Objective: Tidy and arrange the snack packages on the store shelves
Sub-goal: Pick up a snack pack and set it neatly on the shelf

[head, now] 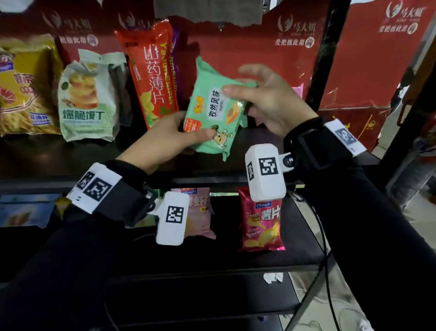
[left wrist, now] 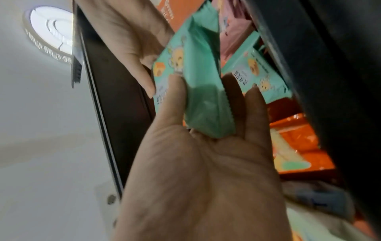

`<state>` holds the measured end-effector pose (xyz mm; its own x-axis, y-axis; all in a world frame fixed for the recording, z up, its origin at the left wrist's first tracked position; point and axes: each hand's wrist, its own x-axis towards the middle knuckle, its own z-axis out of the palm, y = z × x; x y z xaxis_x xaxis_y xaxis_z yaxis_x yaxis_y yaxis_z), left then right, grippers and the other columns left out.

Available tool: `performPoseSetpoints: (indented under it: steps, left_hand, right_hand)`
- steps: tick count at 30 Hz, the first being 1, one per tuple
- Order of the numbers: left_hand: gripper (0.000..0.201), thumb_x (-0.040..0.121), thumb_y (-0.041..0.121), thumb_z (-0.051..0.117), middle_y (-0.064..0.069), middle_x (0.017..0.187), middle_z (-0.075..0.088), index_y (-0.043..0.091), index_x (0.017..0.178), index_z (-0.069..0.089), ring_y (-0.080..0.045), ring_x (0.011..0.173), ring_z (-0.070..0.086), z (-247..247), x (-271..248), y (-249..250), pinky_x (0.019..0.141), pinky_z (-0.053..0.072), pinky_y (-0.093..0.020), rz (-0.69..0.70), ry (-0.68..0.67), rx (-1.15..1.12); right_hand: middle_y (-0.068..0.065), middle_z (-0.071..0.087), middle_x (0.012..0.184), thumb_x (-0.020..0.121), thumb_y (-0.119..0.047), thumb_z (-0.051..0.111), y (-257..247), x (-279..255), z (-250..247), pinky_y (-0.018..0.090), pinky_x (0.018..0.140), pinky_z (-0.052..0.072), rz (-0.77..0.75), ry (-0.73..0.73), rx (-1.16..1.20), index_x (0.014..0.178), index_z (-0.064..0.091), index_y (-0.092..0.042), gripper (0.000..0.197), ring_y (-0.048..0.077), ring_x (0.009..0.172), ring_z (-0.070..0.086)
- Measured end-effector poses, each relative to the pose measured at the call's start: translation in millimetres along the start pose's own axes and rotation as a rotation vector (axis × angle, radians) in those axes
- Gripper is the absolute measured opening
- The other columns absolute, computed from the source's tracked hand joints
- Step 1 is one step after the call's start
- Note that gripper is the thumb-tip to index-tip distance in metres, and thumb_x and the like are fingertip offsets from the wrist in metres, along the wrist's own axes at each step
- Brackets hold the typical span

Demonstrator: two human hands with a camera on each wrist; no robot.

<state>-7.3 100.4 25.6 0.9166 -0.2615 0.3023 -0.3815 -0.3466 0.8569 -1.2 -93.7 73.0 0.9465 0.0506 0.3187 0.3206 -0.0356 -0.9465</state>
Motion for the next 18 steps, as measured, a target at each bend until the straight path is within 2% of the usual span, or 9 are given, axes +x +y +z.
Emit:
performPoseSetpoints:
  steps: [2,3,4,5,7,9,13,16,18]
  left_hand:
    - [0.060,0.072,0.042,0.071,0.007,0.111,0.071,0.019,0.126,0.057,-0.008,0.099,0.069,7,1,-2,0.077,0.056,-0.025,0.009,0.052,-0.137]
    - [0.052,0.078,0.038,0.070,0.006,0.111,0.071,0.019,0.125,0.057,-0.008,0.098,0.069,11,1,-3,0.072,0.057,-0.024,0.014,0.082,-0.207]
    - [0.044,0.083,0.034,0.068,0.007,0.110,0.072,0.019,0.123,0.058,-0.008,0.097,0.069,16,2,-5,0.068,0.056,-0.023,0.014,0.102,-0.269]
    - [0.037,0.085,0.033,0.067,0.008,0.108,0.072,0.021,0.120,0.059,-0.006,0.096,0.069,20,2,-6,0.066,0.056,-0.022,0.008,0.111,-0.321]
    - [0.031,0.083,0.040,0.066,0.014,0.102,0.073,0.027,0.111,0.061,-0.001,0.095,0.068,26,2,-6,0.067,0.055,-0.022,-0.017,0.101,-0.389]
    - [0.029,0.080,0.047,0.064,0.018,0.099,0.073,0.031,0.104,0.062,0.000,0.096,0.068,28,4,-6,0.069,0.056,-0.023,-0.043,0.074,-0.411]
    - [0.017,0.089,0.032,0.064,0.009,0.100,0.073,0.026,0.105,0.062,-0.006,0.089,0.071,29,7,-7,0.066,0.056,-0.020,-0.048,0.090,-0.345]
    - [0.020,0.089,0.028,0.065,0.007,0.100,0.073,0.022,0.108,0.063,-0.007,0.087,0.070,29,11,-4,0.067,0.057,-0.021,-0.057,0.093,-0.296]
    - [0.029,0.088,0.027,0.066,0.006,0.105,0.073,0.020,0.116,0.063,-0.009,0.095,0.069,26,12,0,0.075,0.056,-0.024,-0.081,0.051,-0.272]
  right_hand:
    - [0.009,0.046,0.140,0.074,-0.021,0.079,7,-2,5,0.051,0.103,0.043,0.040,0.017,0.140,0.140,0.032,-0.016,0.081,0.024,0.121,0.054]
    - [0.008,0.045,0.143,0.074,-0.025,0.078,14,-5,7,0.053,0.104,0.041,0.088,-0.021,0.182,0.146,0.024,-0.013,0.091,0.024,0.124,0.052]
    - [0.007,0.048,0.142,0.074,-0.028,0.076,22,-8,9,0.052,0.102,0.043,0.138,-0.079,0.184,0.147,0.024,-0.010,0.091,0.023,0.125,0.052]
    - [0.006,0.053,0.137,0.077,-0.030,0.074,30,-12,12,0.047,0.098,0.048,0.179,-0.136,0.150,0.143,0.033,-0.009,0.081,0.020,0.123,0.054]
    - [-0.001,0.066,0.119,0.086,-0.025,0.067,44,-16,15,0.032,0.085,0.055,0.188,-0.194,0.093,0.122,0.055,-0.013,0.040,0.011,0.112,0.061]
    - [-0.004,0.069,0.105,0.089,-0.017,0.063,51,-16,13,0.023,0.077,0.056,0.167,-0.166,0.115,0.110,0.061,-0.014,0.021,0.007,0.098,0.065]
    - [-0.001,0.070,0.097,0.085,-0.006,0.066,53,-13,6,0.020,0.075,0.056,0.160,-0.122,0.125,0.110,0.062,-0.010,0.025,0.009,0.086,0.068]
    - [0.001,0.069,0.105,0.084,-0.006,0.068,53,-13,4,0.025,0.079,0.055,0.139,-0.109,0.084,0.118,0.058,-0.011,0.036,0.012,0.091,0.068]
    - [0.006,0.068,0.110,0.085,-0.004,0.066,49,-13,4,0.033,0.089,0.054,0.140,-0.128,0.128,0.124,0.053,-0.008,0.041,0.018,0.098,0.067]
